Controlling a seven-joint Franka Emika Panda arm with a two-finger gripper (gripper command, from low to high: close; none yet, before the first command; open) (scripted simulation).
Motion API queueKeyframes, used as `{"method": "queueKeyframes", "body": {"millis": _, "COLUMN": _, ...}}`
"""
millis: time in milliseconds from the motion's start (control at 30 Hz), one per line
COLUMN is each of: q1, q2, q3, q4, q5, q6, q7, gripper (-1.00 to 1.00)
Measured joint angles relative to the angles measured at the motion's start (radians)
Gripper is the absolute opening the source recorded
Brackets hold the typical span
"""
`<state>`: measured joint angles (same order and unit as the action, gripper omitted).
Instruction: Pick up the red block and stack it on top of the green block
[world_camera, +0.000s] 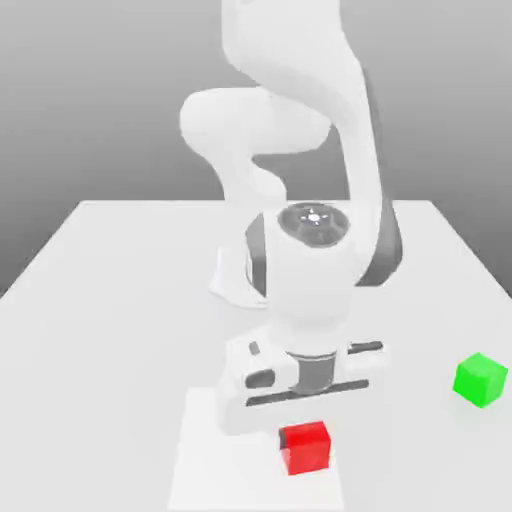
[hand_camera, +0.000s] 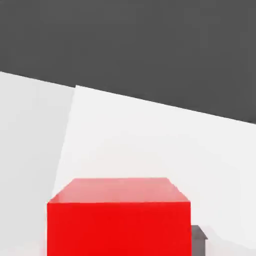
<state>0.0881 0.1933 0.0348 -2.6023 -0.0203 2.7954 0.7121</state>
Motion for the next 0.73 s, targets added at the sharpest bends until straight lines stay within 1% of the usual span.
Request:
{"method": "queueKeyframes", "body": {"millis": 67, "q1": 0.007, "q2": -0.061, "q3": 0.015, "q4": -0.008, "q5": 0.007, "q6": -0.053, "q7": -0.010, "gripper": -1.00}}
{"method": "queueKeyframes", "body": {"millis": 133, "q1": 0.054, "q2": -0.083, "q3": 0.070, "q4": -0.006, "q5": 0.007, "q6": -0.077, "q7": -0.035, "gripper": -1.00}}
{"method": "queueKeyframes", "body": {"millis": 267, "q1": 0.196, "q2": -0.115, "q3": 0.182, "q4": 0.000, "q5": 0.006, "q6": -0.116, "q7": -0.090, "gripper": -1.00}}
{"method": "queueKeyframes", "body": {"millis": 433, "q1": 0.392, "q2": -0.152, "q3": 0.293, "q4": 0.010, "q5": 0.002, "q6": -0.163, "q7": -0.159, "gripper": -1.00}}
{"method": "queueKeyframes", "body": {"millis": 533, "q1": 0.415, "q2": -0.094, "q3": 0.292, "q4": 0.016, "q5": -0.053, "q6": -0.115, "q7": -0.135, "gripper": -1.00}}
{"method": "queueKeyframes", "body": {"millis": 633, "q1": 0.444, "q2": 0.007, "q3": 0.249, "q4": 0.022, "q5": -0.137, "q6": -0.026, "q7": -0.076, "gripper": -1.00}}
{"method": "queueKeyframes", "body": {"millis": 667, "q1": 0.452, "q2": 0.029, "q3": 0.238, "q4": 0.023, "q5": -0.155, "q6": -0.007, "q7": -0.064, "gripper": 1.00}}
{"method": "queueKeyframes", "body": {"millis": 733, "q1": 0.452, "q2": 0.029, "q3": 0.238, "q4": 0.023, "q5": -0.155, "q6": -0.007, "q7": -0.064, "gripper": 1.00}}
